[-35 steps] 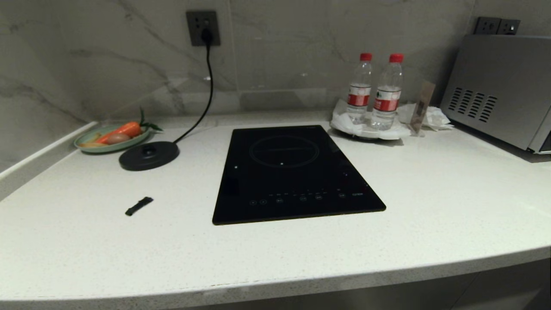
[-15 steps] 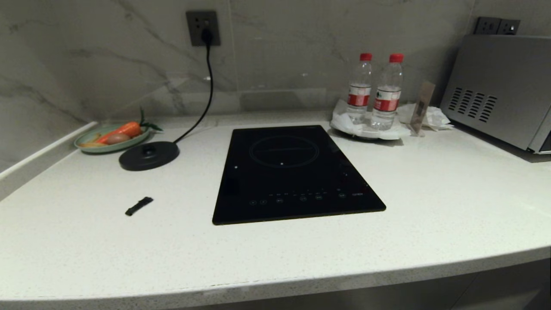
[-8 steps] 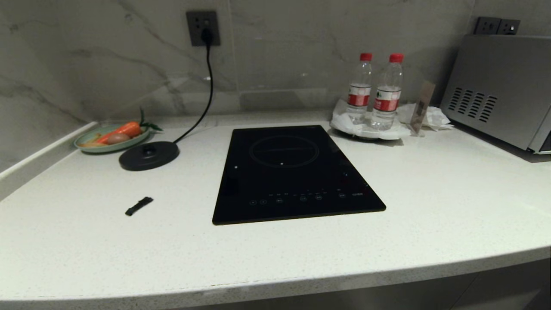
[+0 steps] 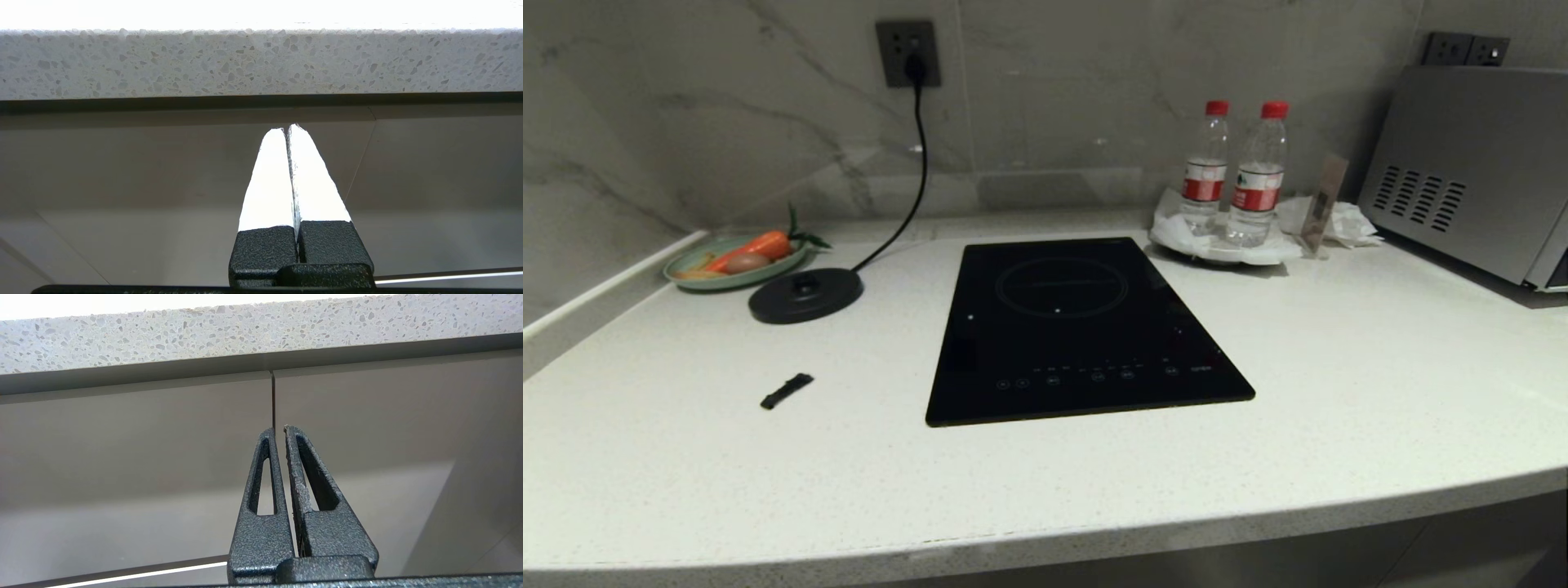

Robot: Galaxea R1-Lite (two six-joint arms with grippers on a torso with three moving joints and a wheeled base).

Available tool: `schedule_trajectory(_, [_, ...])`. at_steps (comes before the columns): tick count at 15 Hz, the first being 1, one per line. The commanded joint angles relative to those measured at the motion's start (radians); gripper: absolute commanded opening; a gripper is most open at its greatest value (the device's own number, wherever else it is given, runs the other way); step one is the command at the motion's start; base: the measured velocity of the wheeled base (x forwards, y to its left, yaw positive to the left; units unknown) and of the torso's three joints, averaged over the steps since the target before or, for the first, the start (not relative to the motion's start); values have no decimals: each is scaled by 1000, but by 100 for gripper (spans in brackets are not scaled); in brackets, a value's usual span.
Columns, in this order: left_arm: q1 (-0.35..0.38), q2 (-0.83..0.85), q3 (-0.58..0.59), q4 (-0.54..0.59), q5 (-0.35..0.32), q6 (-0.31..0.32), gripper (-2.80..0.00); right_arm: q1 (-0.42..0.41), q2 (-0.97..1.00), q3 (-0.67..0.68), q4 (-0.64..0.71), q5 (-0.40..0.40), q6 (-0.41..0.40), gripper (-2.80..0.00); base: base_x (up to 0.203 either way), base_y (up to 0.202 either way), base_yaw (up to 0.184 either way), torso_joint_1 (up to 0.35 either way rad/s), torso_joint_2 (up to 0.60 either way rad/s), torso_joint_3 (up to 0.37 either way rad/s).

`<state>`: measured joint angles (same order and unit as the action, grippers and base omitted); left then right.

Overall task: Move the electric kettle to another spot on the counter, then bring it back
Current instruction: Grab the kettle

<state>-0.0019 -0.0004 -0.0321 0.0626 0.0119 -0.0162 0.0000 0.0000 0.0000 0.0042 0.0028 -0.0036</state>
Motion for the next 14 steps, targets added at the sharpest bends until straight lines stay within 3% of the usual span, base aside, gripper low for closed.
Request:
schedule_trajectory(1, [0,0,0,0,0,-1,-280,0,0,0,0,0,-1,-280,0,0,0,0,0,0])
schedule_trajectory(14, [0,0,0,0,0,1,-280,0,0,0,-1,0,-1,-280,0,0,0,0,0,0])
